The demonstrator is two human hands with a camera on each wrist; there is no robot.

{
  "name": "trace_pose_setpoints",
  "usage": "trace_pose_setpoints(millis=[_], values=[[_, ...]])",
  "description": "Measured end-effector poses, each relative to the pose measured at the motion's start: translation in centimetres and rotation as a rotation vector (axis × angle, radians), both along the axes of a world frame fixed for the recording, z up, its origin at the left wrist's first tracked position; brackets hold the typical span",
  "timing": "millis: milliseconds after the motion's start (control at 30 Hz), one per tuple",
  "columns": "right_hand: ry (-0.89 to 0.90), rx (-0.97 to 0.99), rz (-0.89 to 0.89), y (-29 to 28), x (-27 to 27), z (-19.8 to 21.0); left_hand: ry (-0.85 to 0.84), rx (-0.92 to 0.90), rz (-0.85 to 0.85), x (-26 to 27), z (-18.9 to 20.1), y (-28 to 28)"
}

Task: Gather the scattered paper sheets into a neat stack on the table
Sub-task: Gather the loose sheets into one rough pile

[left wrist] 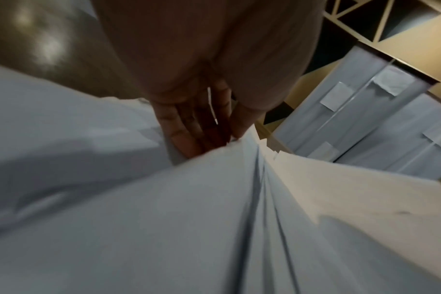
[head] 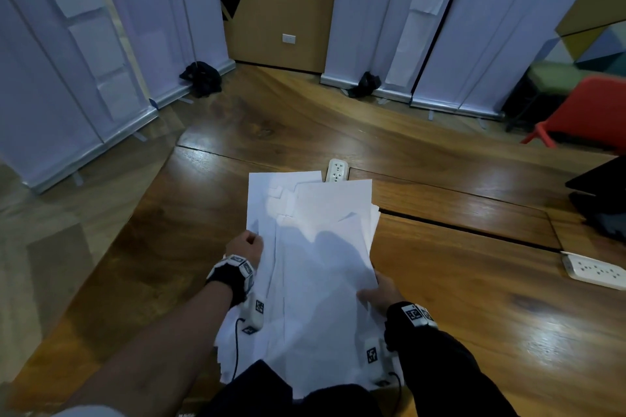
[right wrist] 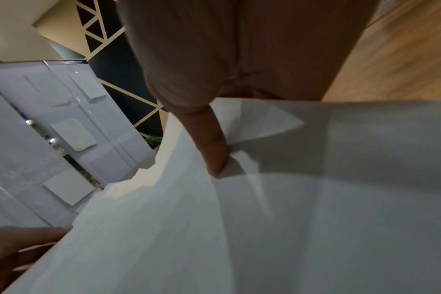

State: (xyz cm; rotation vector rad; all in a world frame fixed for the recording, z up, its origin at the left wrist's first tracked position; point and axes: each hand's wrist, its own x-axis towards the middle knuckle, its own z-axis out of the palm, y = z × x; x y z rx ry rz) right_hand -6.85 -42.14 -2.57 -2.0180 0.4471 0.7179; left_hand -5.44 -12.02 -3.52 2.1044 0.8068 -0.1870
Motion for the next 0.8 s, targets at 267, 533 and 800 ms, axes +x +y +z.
trace_pose_setpoints(millis=[267,533,800], values=[[-0.011,0.027,-0.105,-0.5,0.6,-0.6,-0.061,-0.03,0.045,0.1,-0.1,-1.4],[-0.017,0.009,-0.344,3.2,0.8,-0.3,0.223,-0.034,-0.19,-1.9,-1.9,-3.9],[0.035,0.035,-0.263,3.4,0.5,-0.1,0.249,0.189,-0.355,-2.2,-0.3,-4.0]])
